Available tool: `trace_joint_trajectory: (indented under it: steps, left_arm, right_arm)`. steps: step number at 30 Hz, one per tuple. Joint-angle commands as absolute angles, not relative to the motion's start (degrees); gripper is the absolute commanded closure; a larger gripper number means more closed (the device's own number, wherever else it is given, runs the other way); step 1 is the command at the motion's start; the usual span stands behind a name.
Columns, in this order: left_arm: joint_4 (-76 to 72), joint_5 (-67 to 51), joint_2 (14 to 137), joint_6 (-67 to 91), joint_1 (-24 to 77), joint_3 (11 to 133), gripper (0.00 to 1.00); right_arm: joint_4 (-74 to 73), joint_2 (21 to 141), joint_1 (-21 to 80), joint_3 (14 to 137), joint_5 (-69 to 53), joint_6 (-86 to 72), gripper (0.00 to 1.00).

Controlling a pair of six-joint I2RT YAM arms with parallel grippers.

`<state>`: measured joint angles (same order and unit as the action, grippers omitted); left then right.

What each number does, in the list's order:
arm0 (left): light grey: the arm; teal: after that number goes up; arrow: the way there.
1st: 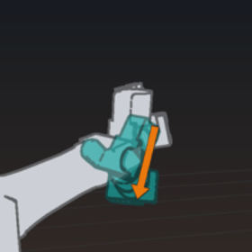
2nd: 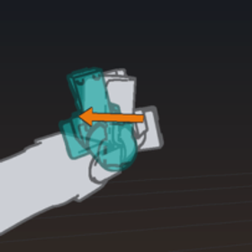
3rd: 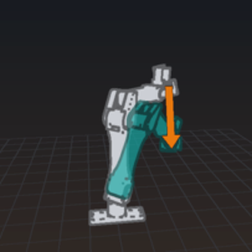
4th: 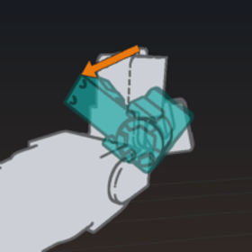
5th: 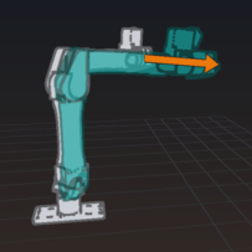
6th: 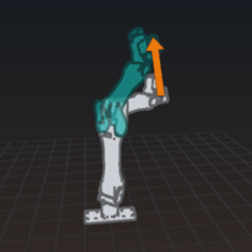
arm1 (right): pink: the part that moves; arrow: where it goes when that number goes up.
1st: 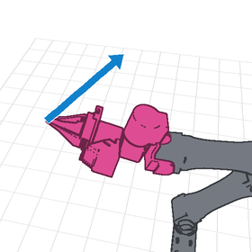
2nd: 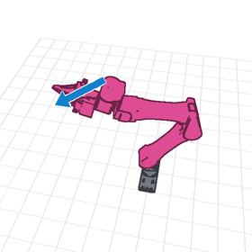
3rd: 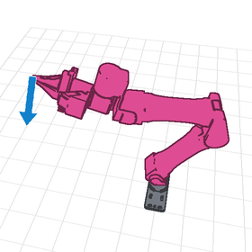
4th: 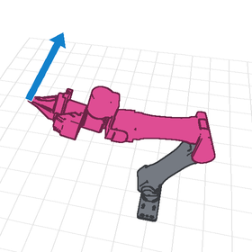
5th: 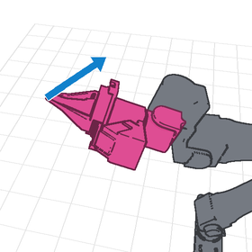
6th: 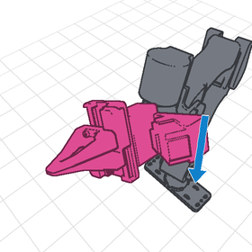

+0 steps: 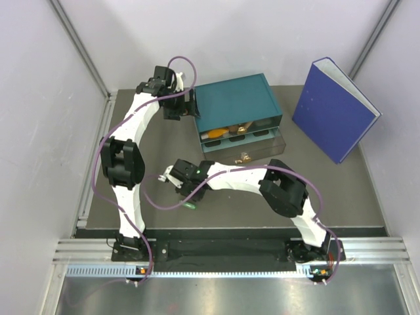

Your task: Organize the makeup

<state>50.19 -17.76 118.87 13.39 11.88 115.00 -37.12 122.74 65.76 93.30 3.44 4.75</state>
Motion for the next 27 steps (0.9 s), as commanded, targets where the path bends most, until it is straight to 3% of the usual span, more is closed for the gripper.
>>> trace_joint_trajectory:
  steps: [1, 18, 27]
  left_arm:
    - [55.7, -13.7, 117.3, 10.5, 9.8, 114.9, 0.01]
    - [55.3, -14.5, 118.6, 10.7, 9.8, 115.9, 0.01]
    - [55.1, -15.2, 119.2, 11.1, 9.8, 116.0, 0.01]
  right_arm:
    - [-38.5, 119.4, 65.0, 89.8, 6.3, 5.0, 1.0]
    - [-33.8, 97.2, 60.7, 79.7, 12.3, 3.6, 1.0]
    - [-34.9, 103.2, 49.6, 86.3, 14.7, 6.1, 1.0]
